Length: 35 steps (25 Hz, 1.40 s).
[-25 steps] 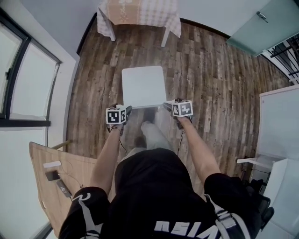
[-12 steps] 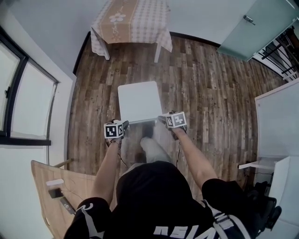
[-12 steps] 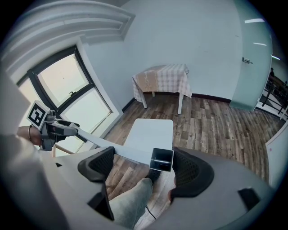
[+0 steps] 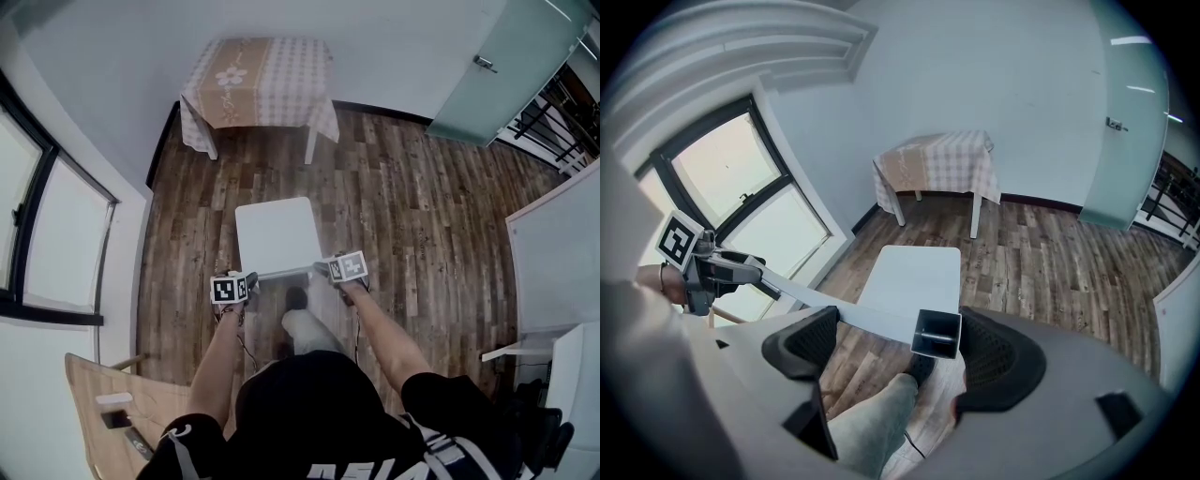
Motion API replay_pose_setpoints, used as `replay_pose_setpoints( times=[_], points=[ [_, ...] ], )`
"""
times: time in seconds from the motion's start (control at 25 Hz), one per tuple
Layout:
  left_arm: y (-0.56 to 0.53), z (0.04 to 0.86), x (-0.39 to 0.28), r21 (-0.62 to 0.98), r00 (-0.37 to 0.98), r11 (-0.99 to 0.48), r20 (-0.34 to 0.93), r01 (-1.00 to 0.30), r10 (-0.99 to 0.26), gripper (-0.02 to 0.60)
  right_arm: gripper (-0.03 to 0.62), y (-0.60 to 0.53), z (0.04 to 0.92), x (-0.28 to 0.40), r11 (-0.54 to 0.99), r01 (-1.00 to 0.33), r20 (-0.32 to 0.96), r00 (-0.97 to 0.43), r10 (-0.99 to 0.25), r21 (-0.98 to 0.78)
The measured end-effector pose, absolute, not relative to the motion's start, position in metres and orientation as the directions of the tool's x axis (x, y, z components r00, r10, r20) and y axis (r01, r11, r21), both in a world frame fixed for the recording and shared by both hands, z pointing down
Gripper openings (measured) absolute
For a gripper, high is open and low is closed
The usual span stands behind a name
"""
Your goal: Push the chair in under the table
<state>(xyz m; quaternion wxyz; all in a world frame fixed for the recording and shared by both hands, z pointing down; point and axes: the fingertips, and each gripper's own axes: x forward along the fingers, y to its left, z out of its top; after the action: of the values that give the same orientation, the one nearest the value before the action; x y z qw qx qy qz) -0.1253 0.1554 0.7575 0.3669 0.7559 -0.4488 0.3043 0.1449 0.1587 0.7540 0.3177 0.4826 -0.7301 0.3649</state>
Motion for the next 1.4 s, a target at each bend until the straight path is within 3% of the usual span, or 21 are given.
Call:
replay_pose_setpoints(
  times=[1.4],
  points=[
    [-0.004, 0.752, -0.137, 0.236, 0.36, -0.313, 0.826, -0.92, -0.434, 0.377, 0.426, 0.01, 0.753, 0.133, 0.246, -0.943, 0.831, -0.318, -0.457, -0.225]
  ],
)
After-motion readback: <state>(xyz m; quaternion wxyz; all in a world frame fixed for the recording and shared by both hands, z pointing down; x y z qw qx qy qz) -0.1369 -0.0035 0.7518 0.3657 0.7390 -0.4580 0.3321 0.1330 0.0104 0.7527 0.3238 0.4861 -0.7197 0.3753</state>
